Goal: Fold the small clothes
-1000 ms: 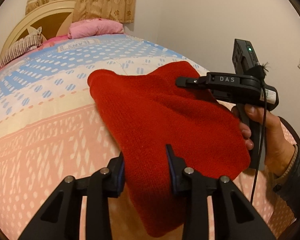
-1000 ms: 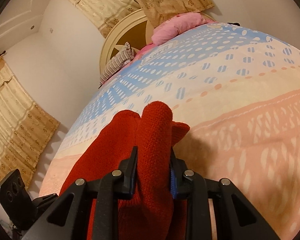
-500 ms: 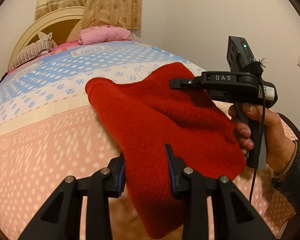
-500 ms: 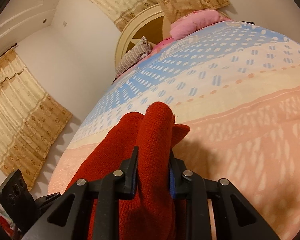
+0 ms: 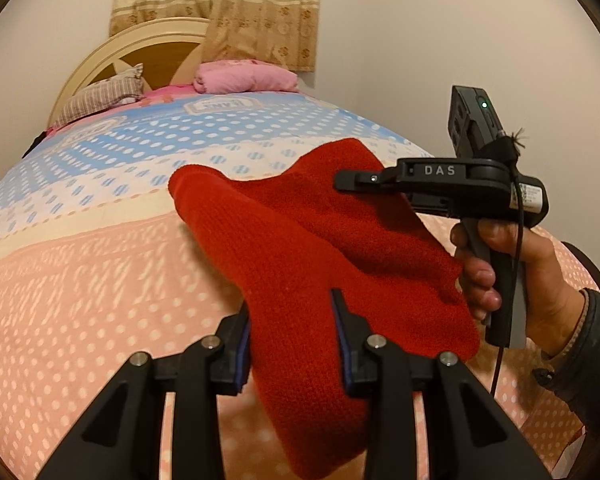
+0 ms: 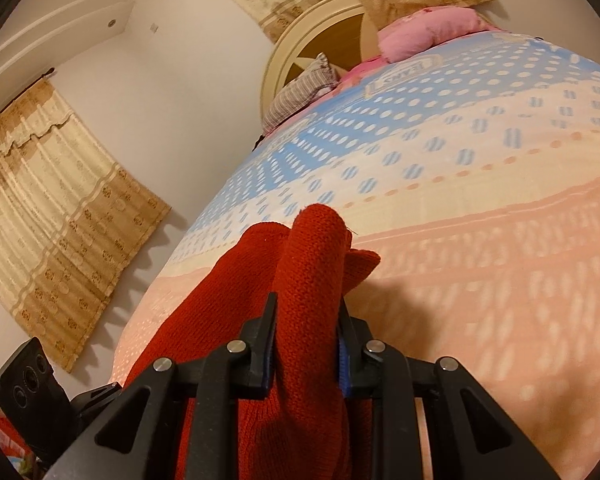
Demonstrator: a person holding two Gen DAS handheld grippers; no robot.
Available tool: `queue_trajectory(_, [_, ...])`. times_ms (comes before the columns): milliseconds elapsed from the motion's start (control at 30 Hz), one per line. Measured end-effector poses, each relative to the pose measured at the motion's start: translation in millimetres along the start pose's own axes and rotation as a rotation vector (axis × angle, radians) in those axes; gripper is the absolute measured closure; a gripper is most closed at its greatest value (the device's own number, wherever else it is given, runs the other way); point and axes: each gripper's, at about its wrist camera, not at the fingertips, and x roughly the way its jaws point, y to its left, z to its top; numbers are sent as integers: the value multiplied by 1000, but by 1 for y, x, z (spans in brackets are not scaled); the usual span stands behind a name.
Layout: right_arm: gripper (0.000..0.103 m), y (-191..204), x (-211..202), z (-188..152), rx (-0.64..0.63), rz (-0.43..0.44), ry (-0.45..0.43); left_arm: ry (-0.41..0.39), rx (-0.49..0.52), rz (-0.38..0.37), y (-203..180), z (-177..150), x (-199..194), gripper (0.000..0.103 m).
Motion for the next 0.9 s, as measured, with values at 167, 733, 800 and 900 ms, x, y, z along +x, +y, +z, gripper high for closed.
queue_trajectory(167, [79, 22, 21, -2, -24, 34, 26, -19, -42, 22, 22, -7, -13, 68])
queue_trajectory(733, [79, 96, 96, -6, -107, 136, 121, -79, -154, 119, 81, -33, -51, 69])
queue_trajectory(800, [79, 107, 107, -8, -119, 149, 134, -84, -172, 133, 89, -36, -55, 69])
queue_trajectory(900, [79, 120, 123, -10, -133, 162, 154, -89, -191, 154, 100, -42, -60, 69])
